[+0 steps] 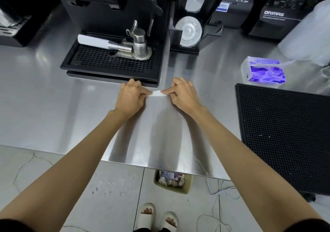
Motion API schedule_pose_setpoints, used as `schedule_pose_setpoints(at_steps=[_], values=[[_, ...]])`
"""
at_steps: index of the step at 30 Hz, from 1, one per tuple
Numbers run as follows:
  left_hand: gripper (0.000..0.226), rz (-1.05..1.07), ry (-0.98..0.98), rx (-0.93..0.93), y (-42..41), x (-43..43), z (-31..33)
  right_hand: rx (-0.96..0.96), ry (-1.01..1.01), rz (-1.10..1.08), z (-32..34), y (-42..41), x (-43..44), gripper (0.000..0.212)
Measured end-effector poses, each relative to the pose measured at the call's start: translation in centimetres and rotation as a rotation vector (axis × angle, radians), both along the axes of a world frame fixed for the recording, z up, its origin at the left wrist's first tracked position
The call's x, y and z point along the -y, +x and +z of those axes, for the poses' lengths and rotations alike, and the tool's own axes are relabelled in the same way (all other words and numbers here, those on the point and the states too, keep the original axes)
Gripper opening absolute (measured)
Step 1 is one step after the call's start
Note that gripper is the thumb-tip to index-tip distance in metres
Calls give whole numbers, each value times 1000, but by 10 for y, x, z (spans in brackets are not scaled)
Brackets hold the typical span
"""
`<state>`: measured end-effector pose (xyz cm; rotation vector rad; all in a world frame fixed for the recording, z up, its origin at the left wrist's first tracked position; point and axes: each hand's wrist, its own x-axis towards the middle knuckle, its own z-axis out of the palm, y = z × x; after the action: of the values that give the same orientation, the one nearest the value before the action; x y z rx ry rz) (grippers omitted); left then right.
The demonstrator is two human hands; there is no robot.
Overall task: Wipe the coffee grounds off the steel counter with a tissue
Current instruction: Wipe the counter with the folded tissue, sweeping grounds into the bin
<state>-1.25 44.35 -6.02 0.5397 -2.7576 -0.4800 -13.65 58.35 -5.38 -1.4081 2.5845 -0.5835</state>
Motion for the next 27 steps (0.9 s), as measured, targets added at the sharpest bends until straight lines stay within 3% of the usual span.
schedule_pose_setpoints(at_steps=[15,23,27], values=[[21,-190,22,-28,89,-64,-1,39,-46,169,-3,68,-79,33],[26,155,-13,19,92,-17,12,28,-27,157,16,73,-1,40],[22,186,-3,23,102,-9,5,58,-4,174,9,79,17,35]])
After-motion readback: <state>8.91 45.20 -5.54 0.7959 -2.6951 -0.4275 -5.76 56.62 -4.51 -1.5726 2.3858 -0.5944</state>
